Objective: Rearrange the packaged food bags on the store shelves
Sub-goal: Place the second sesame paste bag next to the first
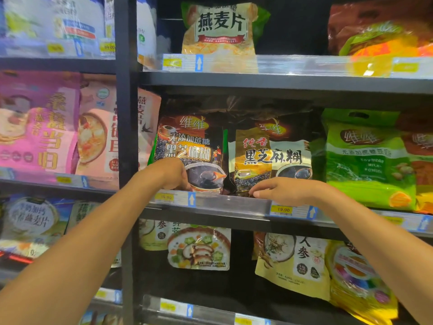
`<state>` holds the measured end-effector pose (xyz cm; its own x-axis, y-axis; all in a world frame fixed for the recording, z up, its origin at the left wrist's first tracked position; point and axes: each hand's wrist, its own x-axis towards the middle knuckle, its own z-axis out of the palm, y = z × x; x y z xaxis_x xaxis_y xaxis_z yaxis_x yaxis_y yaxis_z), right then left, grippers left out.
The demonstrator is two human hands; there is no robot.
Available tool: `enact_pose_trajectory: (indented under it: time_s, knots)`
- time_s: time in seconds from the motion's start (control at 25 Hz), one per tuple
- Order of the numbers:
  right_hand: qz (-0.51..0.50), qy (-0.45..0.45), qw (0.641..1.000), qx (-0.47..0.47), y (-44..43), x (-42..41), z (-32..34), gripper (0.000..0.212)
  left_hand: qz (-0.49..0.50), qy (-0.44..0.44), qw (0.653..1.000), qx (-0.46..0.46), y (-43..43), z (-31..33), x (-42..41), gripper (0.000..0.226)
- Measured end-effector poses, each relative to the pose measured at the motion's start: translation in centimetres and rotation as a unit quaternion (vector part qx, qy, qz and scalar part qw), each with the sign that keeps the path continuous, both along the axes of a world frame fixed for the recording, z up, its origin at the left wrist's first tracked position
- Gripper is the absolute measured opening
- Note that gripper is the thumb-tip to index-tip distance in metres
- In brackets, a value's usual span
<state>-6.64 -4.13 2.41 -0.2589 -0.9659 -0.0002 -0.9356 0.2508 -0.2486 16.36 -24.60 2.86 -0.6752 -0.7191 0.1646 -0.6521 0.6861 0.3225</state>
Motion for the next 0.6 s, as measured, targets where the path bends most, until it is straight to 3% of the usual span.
enact_pose_trajectory:
  time_s: [0.36,0.48,0.6]
  knots:
    - [-0.017,-0.022,0.999,-0.027,-0.2,0.9,-0.1,0.055,-0.017,-0.007,1.000,-0.005,0.0,-0.2,0.4,0.030]
    - [-0.031,0.031,0.996,-0.080,0.6,0.8,-0.5,0.065,-0.033,-0.030,0.999,-0.026,0.7,-0.1,1.3,0.043]
    - [-0.027,0.065,0.988,-0.135,1.3,0.6,-1.5,0.074,-0.052,0.003,0.996,-0.074,1.6,-1.2,2.4,0.038]
